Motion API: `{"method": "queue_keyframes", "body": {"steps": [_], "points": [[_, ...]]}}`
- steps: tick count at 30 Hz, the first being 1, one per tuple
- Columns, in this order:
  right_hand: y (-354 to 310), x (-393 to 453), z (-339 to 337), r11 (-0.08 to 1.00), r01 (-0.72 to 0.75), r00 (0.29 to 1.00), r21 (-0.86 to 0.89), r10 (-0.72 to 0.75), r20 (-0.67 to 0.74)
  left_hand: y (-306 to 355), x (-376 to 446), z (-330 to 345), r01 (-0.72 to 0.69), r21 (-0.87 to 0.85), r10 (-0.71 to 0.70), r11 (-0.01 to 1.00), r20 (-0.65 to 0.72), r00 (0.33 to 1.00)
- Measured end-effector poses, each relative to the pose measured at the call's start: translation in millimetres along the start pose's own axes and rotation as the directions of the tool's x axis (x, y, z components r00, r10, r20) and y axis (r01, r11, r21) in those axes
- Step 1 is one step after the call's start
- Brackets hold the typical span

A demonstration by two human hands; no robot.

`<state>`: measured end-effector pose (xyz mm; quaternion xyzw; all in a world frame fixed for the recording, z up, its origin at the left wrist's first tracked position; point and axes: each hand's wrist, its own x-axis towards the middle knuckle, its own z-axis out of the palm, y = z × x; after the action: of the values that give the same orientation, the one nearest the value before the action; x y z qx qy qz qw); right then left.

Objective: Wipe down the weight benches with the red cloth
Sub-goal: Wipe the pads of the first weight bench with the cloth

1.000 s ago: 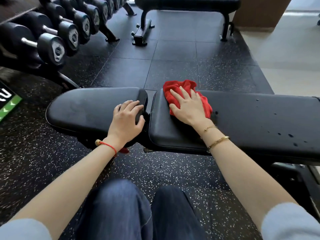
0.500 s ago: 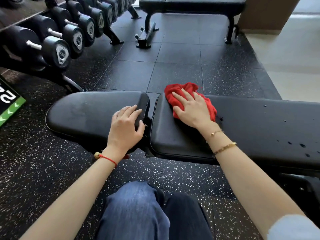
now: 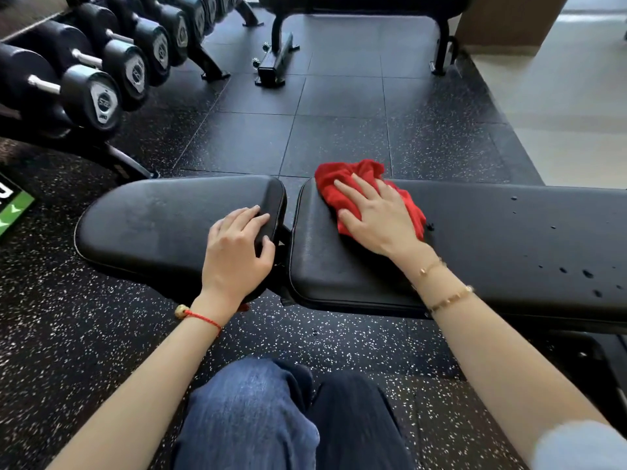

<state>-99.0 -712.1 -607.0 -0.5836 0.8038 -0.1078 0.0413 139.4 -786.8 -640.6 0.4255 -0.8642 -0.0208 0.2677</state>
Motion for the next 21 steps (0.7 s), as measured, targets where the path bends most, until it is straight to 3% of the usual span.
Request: {"method": "queue_keyframes", "body": {"steps": [3,10,16,21], "points": [[-22,13,5,1.000,-0.009,1.000,0.015,0.008,0.014,1,1,-1,0.014,-0.008,-0.014,1.000,-0.002,1.000],[-25,-64,7,0.977,0.206,0.979,0.053,-0.205,-0.021,-3,2,0,0.015,-0.031,-0.016,0.999,-0.012,1.000],[22,-39,-5,1.000,0.022,0.999,0.011,-0.022,-0.038,-1,0,2,0.009,-0.023,-0.010,1.000,-0.016,1.000],[-3,4,2,1.000,-0.031,0.999,-0.003,0.031,-0.019,0,0,2,0.025,-0.011,-0.025,1.000,-0.010,1.000]]}}
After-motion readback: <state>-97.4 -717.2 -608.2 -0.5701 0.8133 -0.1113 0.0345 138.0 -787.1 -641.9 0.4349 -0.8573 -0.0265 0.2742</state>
